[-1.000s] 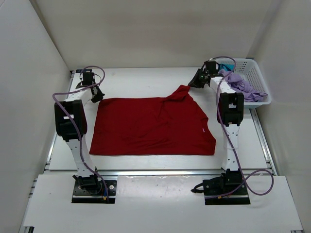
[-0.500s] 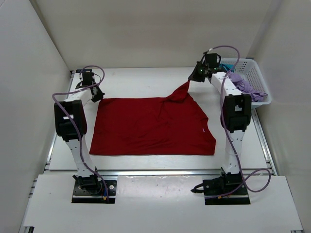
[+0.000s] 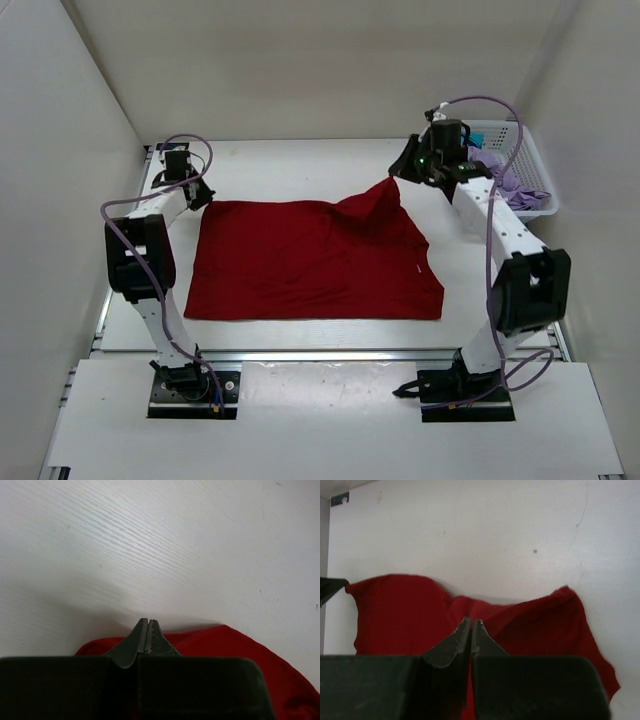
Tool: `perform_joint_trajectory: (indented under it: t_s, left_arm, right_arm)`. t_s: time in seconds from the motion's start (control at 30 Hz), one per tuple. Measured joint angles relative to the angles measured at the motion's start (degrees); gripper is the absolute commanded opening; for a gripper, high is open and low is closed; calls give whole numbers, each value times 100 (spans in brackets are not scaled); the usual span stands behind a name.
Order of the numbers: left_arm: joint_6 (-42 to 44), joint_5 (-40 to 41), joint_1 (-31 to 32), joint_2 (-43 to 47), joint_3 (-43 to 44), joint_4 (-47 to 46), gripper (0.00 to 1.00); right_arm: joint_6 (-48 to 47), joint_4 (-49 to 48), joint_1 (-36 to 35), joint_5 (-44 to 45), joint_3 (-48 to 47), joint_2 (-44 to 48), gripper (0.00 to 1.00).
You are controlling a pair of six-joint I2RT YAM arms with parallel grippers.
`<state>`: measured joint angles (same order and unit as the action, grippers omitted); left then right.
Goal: Fold and stack the t-shirts
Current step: Fold the other side of the tshirt into a rectangle
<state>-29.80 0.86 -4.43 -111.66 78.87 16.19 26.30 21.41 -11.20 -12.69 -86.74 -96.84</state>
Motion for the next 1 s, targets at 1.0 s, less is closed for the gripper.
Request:
perform_joint_trajectory:
  t_s: [1.0]
  left_arm:
    - [-269, 407, -533, 3995, -3729, -796, 0]
  right_arm:
    - [420, 302, 533, -1235, 4874, 5121, 0]
